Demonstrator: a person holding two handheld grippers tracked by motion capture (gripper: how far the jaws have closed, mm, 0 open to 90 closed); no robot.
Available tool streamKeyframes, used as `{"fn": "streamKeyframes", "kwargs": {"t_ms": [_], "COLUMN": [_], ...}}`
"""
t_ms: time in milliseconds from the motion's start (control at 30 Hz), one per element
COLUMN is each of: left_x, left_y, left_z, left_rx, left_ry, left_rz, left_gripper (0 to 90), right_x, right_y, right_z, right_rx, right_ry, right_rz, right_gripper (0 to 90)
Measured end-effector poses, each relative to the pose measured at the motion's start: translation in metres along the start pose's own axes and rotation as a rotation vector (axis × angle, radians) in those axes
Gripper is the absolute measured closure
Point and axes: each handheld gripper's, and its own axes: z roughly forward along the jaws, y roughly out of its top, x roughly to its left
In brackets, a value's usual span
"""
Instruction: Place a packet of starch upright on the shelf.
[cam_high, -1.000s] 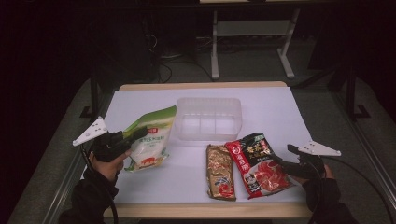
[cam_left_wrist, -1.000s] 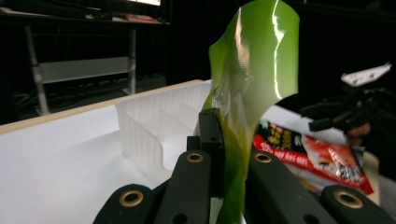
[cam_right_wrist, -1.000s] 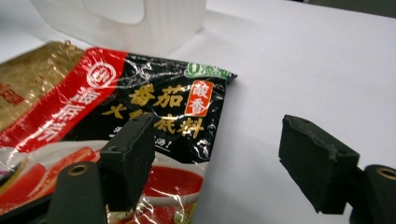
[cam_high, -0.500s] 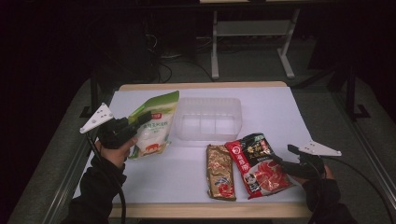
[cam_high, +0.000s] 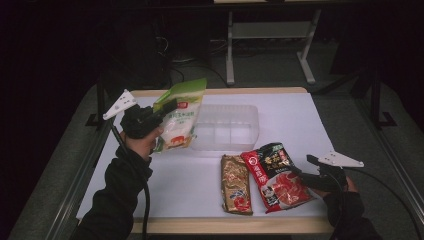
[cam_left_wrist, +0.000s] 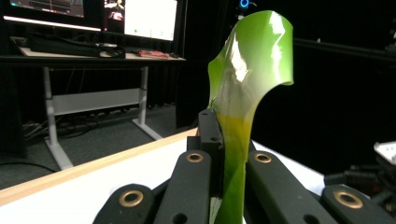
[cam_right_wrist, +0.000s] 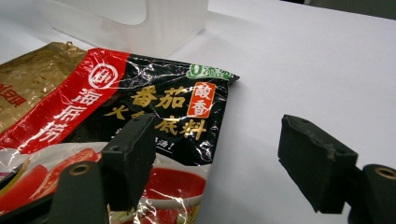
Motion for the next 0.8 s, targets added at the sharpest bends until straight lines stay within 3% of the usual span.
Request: {"fn": "streamKeyframes", "kwargs": {"t_ms": [200,300,433,800], "left_x": [-0.002,0.001,0.003,0.010], "left_y": [0.002,-0.001,-0.005,-0.022], "left_z": [0.034,0.051,0.070,0.106], "left_rx": [0.023,0.031,0.043,0.021], "left_ry": [0.042,0.073,0.111,0.200], "left_rz": [0.001,-0.035,-0.034,-0.052], "left_gripper": [89.9,89.9,89.9,89.8], "right_x": [0.001,0.001,0.002,0.002], "right_y": [0.001,0.001,0.001,0.001], "right_z": [0.000,0.000,-0.001,-0.001], "right_rx": [-0.001,0.003,0.004,-0.001], "right_ry": [0.000,-0.005,-0.004,-0.005], "right_rz": [-0.008,-0.012,-0.020,-0.031], "right_gripper": [26.9,26.8,26.7,26.7]}}
